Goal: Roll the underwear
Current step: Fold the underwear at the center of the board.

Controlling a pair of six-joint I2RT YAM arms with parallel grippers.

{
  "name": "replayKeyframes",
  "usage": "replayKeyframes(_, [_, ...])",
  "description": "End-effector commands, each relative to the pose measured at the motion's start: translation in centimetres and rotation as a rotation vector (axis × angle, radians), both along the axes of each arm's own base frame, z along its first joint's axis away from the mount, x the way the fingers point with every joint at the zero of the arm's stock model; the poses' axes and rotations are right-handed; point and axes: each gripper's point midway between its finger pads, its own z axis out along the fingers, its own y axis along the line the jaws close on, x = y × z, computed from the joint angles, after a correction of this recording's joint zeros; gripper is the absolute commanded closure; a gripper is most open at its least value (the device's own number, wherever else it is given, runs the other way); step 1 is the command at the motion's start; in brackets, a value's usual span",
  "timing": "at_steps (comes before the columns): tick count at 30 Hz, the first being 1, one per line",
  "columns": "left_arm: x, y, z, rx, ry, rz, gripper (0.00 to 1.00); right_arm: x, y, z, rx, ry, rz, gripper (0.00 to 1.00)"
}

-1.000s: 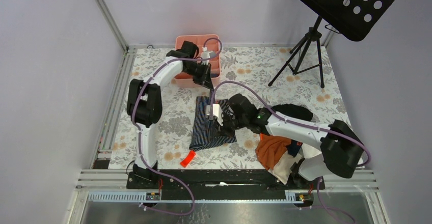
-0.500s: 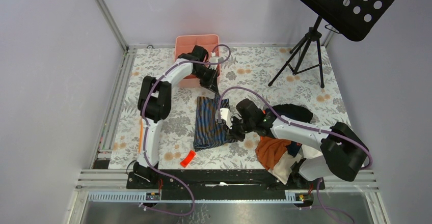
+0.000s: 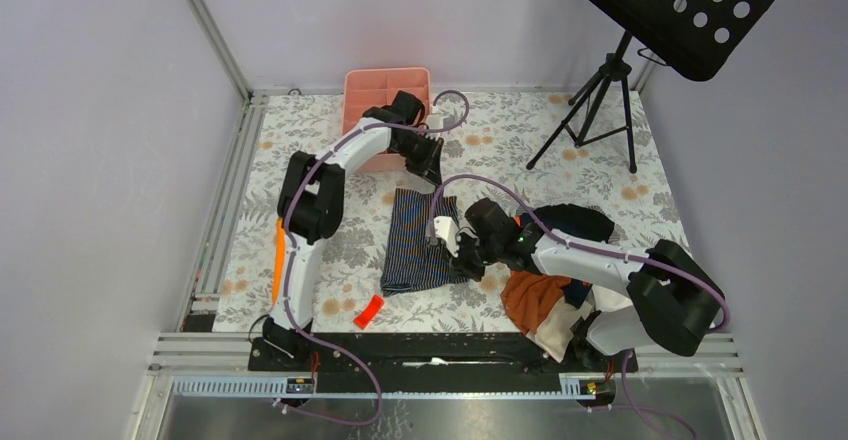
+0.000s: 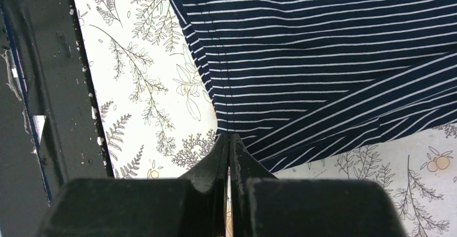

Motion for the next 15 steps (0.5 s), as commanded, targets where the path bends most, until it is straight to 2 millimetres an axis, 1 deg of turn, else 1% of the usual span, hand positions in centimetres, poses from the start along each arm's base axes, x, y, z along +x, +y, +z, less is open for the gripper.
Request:
replayKeyframes(1, [1.4,-1.0,2.4,-0.038,-0.082,0.007,1.00,-0.2,-0.1,0.9,0.021,0.013,-0.019,1.00])
replayKeyframes(4, [1.0,-1.1,3.5,-0.054,-0.088,0.003,1.00,-0.6,0.4,2.4,0.067,0.027,-0.015,0.98])
replayKeyframes(6, [0.6,-1.3,3.7,-0.066,-0.082,-0.008,1.00,-0.7,0.6,2.9,0.086,0.030,-0.022,0.96])
replayKeyframes(7, [0.4,-1.4,3.6,-0.068,-0.072,-0.015,1.00,-0.7,0.5,3.0,0.089,0.030,-0.024,0.95])
replayKeyframes(10, [-0.4,-1.9,2.9,-0.063,-0.052,-0.033,1.00,-0.8,0.0,2.1,0.055,0.038,-0.028,0.94])
replayKeyframes(12, [-0.8,-2.2,2.4,-0.059,-0.038,-0.042,1.00,-0.9,-0.3,1.8,0.038,0.041,-0.031,0.93])
replayKeyframes(13, [-1.0,-2.4,2.2,-0.058,-0.031,-0.047,1.00,-0.8,-0.3,1.8,0.036,0.040,-0.032,0.91])
replayKeyframes(15, [-1.4,-2.9,1.9,-0.059,-0.023,-0.056,1.00,-0.7,-0.4,1.9,0.037,0.031,-0.039,0.83])
